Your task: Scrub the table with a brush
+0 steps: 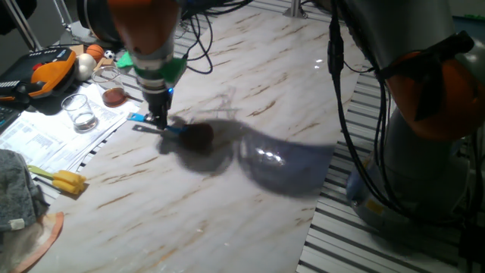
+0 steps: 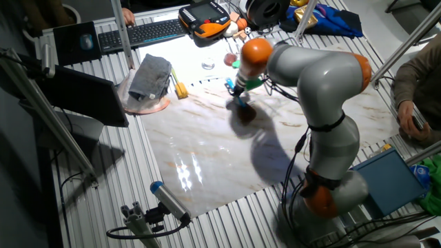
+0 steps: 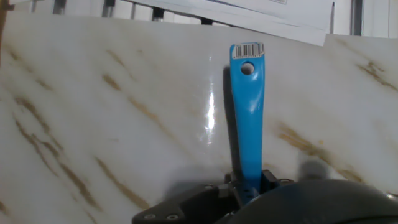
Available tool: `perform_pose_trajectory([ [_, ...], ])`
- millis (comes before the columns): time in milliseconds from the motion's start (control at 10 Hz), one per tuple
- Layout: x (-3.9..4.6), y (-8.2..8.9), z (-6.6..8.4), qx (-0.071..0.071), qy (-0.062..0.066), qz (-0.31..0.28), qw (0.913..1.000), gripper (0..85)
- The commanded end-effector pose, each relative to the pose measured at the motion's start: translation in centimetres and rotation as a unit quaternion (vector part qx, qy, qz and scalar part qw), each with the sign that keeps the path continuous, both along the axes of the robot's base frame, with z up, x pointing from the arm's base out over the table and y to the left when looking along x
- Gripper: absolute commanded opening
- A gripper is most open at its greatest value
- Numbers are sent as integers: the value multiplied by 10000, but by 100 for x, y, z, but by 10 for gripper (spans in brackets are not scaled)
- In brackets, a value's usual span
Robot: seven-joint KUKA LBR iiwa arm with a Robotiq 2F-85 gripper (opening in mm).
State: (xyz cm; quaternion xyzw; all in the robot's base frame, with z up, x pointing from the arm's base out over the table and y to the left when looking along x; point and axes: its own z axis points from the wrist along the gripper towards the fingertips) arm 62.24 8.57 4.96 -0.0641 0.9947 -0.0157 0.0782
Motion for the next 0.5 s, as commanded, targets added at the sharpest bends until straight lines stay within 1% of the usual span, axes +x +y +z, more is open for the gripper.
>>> perform_pose_trajectory([
  [0,-4,119,3,-2,-3,-72,10000,0],
  [200,-27,262,-36,-20,-63,-282,9996,0],
  [300,-24,288,-43,-60,-88,-311,9995,0],
  [400,-9,272,-41,-84,-89,-303,9995,0],
])
